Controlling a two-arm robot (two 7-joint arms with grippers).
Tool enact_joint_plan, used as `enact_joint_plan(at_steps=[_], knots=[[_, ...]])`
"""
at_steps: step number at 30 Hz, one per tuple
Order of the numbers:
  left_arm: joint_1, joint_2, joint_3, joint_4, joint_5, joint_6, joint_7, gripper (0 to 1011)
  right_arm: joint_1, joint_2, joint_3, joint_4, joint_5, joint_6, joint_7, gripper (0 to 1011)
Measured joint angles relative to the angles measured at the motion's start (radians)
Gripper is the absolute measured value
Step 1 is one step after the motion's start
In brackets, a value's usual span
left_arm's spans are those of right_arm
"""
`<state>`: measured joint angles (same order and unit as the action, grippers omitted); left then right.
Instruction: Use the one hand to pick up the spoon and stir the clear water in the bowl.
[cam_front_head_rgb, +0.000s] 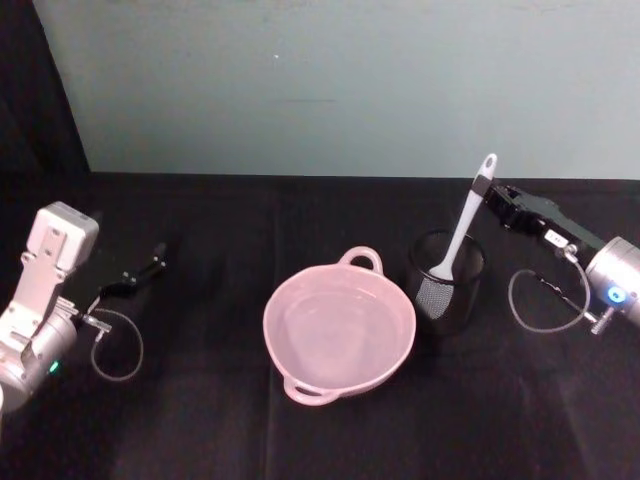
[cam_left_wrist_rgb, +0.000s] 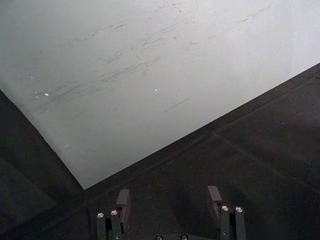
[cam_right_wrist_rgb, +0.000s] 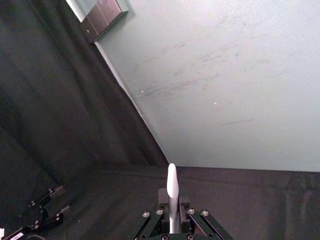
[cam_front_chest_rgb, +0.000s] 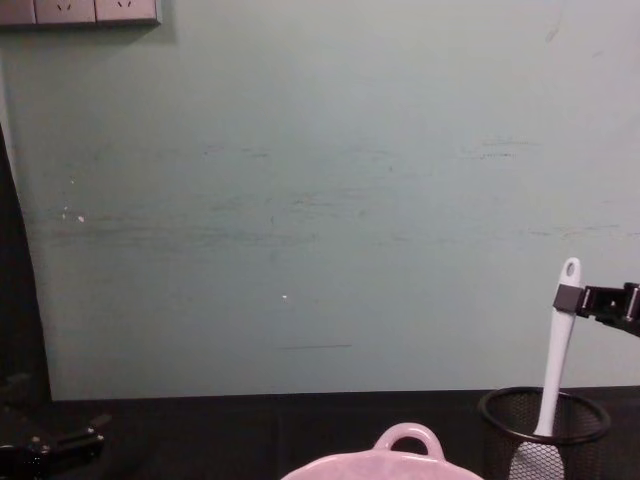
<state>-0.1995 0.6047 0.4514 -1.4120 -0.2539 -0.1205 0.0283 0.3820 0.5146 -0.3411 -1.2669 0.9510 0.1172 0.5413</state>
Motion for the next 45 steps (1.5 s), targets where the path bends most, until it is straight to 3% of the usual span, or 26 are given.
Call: enact_joint_plan(at_steps=[15, 28, 37, 41, 45], knots=[[0.000, 0.000, 0.000, 0.000, 0.000, 0.000, 0.000, 1005, 0.011, -0.010, -0.003, 0.050, 0.058, 0.010, 0.020, 127], [0.000, 0.000, 0.000, 0.000, 0.000, 0.000, 0.000, 1005, -0.007, 0.002, 0.001, 0.038, 0.080, 0.007, -0.006, 528], [0.000, 0.000, 0.000, 0.000, 0.000, 0.000, 0.000, 1005, -0.052, 0.030, 0.011, 0.006, 0.078, -0.009, -0.034, 804], [0.000, 0.000, 0.000, 0.000, 0.000, 0.000, 0.000, 1005, -0.083, 0.060, 0.010, -0.037, 0.043, -0.018, -0.066, 941], [0.000, 0.000, 0.000, 0.000, 0.000, 0.000, 0.000, 1005, -0.113, 0.095, 0.012, -0.088, -0.003, -0.027, -0.098, 1003]])
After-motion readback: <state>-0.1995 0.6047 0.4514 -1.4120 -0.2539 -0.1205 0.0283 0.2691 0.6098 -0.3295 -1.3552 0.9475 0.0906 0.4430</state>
